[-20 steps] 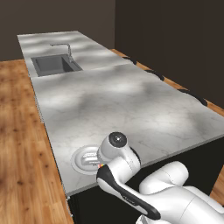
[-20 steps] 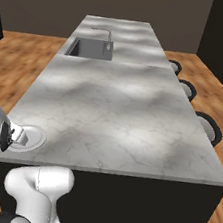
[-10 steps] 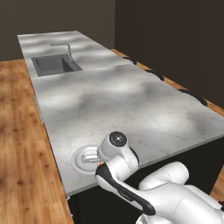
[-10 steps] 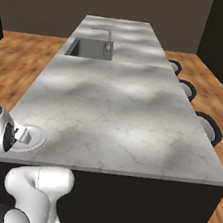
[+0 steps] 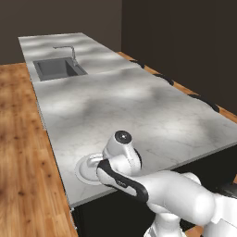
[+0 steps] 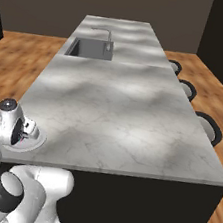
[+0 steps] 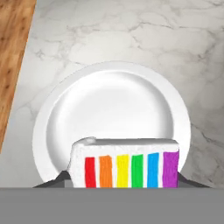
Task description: Take the baked cake out of the oven and place it on the plate for cooling. Then close the oven door.
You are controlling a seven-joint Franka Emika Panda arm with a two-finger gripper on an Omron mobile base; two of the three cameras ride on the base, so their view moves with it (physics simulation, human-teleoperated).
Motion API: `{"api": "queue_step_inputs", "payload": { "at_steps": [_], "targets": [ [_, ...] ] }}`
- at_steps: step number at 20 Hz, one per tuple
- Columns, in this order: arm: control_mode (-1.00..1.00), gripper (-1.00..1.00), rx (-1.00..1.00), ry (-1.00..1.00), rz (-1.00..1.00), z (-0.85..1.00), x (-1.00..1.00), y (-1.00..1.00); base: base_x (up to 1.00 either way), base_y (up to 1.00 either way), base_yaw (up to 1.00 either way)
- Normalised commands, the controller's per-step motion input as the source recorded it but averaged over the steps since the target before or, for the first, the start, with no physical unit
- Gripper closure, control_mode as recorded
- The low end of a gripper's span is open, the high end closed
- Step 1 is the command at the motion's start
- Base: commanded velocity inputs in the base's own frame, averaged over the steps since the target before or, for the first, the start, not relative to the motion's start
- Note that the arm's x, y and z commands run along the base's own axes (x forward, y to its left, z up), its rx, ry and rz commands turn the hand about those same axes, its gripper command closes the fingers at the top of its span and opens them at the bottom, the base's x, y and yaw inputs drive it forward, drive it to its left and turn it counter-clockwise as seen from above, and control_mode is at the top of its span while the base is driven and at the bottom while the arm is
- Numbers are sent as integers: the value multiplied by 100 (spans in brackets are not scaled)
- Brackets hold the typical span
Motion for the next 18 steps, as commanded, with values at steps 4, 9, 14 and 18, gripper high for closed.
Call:
{"api": "queue_step_inputs", "payload": {
  "at_steps": [4, 9, 14, 18],
  "targets": [
    [-100, 100, -22, 24, 1, 0, 28, 22, 0, 0, 0],
    [-100, 100, -20, 11, 2, -2, 14, 22, 0, 0, 0],
    [-100, 100, -2, 0, 7, -16, 4, 9, 0, 0, 0],
    [-100, 100, 0, -3, 8, -26, -1, -1, 0, 0, 0]
  ]
}}
